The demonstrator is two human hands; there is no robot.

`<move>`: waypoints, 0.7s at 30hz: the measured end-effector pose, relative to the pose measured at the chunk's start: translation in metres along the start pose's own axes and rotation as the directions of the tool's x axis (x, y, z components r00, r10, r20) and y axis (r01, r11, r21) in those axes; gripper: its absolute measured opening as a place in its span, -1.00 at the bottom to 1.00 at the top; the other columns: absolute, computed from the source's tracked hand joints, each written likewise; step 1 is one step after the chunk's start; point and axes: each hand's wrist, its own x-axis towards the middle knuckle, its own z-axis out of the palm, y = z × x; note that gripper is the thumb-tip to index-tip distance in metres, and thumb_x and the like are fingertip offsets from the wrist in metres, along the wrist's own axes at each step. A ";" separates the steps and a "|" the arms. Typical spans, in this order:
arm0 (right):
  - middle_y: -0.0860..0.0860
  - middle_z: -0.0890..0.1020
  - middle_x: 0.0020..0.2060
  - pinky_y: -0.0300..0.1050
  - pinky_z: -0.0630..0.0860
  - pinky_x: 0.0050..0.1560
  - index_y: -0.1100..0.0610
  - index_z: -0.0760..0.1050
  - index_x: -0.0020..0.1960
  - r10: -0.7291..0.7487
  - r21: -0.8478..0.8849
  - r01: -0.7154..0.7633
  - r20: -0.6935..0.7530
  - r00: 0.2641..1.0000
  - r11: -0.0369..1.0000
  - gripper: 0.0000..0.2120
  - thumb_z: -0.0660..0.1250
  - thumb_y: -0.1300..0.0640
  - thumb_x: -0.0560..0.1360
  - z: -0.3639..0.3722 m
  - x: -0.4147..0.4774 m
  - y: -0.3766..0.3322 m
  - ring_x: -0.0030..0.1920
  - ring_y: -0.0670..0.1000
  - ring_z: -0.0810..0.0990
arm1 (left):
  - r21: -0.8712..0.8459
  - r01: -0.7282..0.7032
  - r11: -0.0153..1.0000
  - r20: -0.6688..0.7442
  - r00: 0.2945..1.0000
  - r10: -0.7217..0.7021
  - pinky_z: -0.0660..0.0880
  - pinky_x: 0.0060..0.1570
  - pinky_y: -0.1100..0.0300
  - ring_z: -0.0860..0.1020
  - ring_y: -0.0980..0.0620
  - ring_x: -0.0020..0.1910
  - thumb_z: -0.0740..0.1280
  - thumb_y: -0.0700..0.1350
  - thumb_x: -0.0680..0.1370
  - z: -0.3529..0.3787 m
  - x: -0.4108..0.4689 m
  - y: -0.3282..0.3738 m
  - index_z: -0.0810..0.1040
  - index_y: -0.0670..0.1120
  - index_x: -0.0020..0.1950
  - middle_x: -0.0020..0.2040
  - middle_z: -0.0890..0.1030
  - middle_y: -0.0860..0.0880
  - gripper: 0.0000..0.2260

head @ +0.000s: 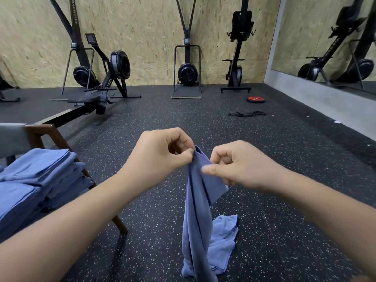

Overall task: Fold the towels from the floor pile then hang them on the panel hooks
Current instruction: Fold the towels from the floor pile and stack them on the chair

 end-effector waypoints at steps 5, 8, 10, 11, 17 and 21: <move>-0.07 0.63 -0.43 -0.22 0.37 -0.35 0.06 0.54 -0.22 0.122 -0.296 -0.080 0.127 0.984 0.952 -0.67 0.51 -0.12 0.55 -0.018 -0.004 0.012 -0.46 -0.15 0.46 | 0.069 0.027 0.997 -0.054 0.998 -0.023 0.45 -0.23 0.41 0.57 0.20 -0.34 0.54 -0.19 0.50 -0.016 0.004 -0.007 0.68 0.06 -0.17 -0.28 0.68 0.11 -0.85; -0.20 0.62 -0.36 -0.19 0.39 -0.29 -0.05 0.54 -0.17 0.065 -0.423 -0.089 -0.069 0.995 0.902 -0.73 0.47 -0.21 0.54 -0.029 -0.005 0.019 -0.36 -0.16 0.53 | 0.132 0.032 0.991 -0.086 0.996 -0.021 0.42 -0.24 0.44 0.58 0.18 -0.33 0.54 -0.18 0.49 -0.021 0.005 -0.011 0.67 0.07 -0.17 -0.30 0.67 0.13 -0.84; -0.18 0.63 -0.34 -0.10 0.44 -0.25 -0.07 0.54 -0.15 0.005 -0.398 -0.096 -0.223 0.975 0.912 -0.77 0.43 -0.18 0.56 -0.033 -0.004 0.021 -0.31 -0.14 0.56 | 0.156 0.038 0.987 -0.097 0.995 -0.023 0.43 -0.23 0.45 0.60 0.17 -0.31 0.54 -0.18 0.48 -0.022 0.006 -0.014 0.67 0.07 -0.18 -0.29 0.68 0.14 -0.84; -0.14 0.63 -0.34 -0.07 0.46 -0.23 -0.06 0.54 -0.15 -0.030 -0.372 -0.082 -0.286 0.958 0.925 -0.78 0.43 -0.15 0.57 -0.033 -0.003 0.021 -0.30 -0.12 0.56 | 0.164 0.039 0.986 -0.101 0.995 -0.022 0.44 -0.23 0.44 0.60 0.16 -0.31 0.54 -0.18 0.48 -0.022 0.006 -0.015 0.67 0.08 -0.18 -0.29 0.68 0.14 -0.84; -0.08 0.69 -0.22 -0.12 0.51 -0.14 0.02 0.55 -0.18 -0.110 -0.096 0.075 -0.438 0.892 0.993 -0.79 0.53 0.05 0.56 -0.024 0.000 0.016 -0.23 -0.05 0.62 | 0.081 0.059 0.995 -0.131 0.990 -0.048 0.53 -0.21 0.33 0.62 0.14 -0.29 0.53 -0.20 0.51 -0.020 0.009 -0.017 0.66 0.05 -0.12 -0.25 0.70 0.13 -0.85; -0.01 0.67 -0.26 0.00 0.46 -0.12 0.01 0.42 0.04 -0.098 -0.019 0.098 -0.369 0.924 0.995 -0.80 0.46 0.13 0.61 -0.027 -0.002 0.014 -0.25 0.10 0.54 | -0.036 0.076 0.996 -0.098 0.992 -0.080 0.61 -0.17 0.13 0.68 -0.01 -0.23 0.52 -0.20 0.56 -0.017 0.008 -0.018 0.57 0.06 0.03 -0.19 0.74 0.10 -0.79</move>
